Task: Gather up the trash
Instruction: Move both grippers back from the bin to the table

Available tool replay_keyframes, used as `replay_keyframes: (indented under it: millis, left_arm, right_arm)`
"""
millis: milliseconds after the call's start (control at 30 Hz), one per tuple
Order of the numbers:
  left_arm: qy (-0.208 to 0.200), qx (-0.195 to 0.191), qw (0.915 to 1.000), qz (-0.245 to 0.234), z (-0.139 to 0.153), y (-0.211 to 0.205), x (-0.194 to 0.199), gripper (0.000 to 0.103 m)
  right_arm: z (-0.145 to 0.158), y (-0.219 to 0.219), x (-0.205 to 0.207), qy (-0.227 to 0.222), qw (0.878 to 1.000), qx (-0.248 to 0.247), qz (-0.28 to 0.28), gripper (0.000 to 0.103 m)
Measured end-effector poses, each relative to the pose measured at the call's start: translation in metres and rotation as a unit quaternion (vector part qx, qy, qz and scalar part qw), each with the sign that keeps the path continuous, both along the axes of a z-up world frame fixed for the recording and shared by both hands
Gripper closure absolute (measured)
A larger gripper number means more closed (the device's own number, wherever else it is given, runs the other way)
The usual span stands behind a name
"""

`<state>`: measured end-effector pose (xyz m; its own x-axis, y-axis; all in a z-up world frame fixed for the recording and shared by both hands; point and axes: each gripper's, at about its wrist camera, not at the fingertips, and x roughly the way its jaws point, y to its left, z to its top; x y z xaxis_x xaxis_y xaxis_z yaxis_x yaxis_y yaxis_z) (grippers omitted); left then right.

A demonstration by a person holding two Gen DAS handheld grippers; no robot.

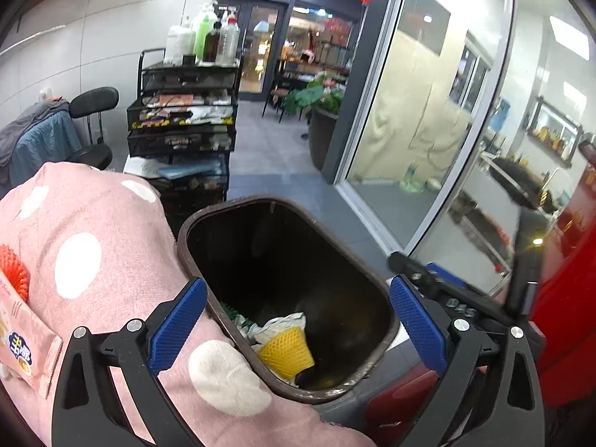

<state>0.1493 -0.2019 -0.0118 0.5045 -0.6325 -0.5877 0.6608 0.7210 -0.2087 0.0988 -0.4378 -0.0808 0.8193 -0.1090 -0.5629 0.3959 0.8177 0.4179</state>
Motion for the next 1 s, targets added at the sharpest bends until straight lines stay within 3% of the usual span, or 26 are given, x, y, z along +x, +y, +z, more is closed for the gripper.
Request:
replay_keyframes:
  millis: [233, 400, 733, 867, 1000]
  left_arm:
    - [-0.009, -0.049, 0.9987, 0.005, 0.014, 0.029, -0.016, 0.005]
    - [-0.026, -0.064, 0.9974, 0.019, 0.021, 0.054, -0.027, 0.005]
    - [-0.060, -0.025, 0.9956, 0.069, 0.013, 0.106, -0.040, 0.005]
    - [-0.063, -0.015, 0.9932, 0.096, 0.011, 0.133, -0.040, 0.005]
    - [-0.069, 0.018, 0.9845, 0.160, 0.004, 0.166, -0.041, 0.005]
  right_arm:
    - [0.007, 0.011, 0.001, -0.016, 1.000, -0.004, 0.019, 0.009]
    - [0.016, 0.023, 0.005, -0.026, 0.999, -0.012, 0.037, 0.009]
    - [0.036, 0.067, 0.020, -0.042, 0.993, -0.024, 0.107, 0.009]
    - [0.044, 0.099, 0.034, -0.042, 0.984, -0.030, 0.169, 0.008]
    - [0.054, 0.137, 0.047, -0.047, 0.969, -0.036, 0.240, 0.008]
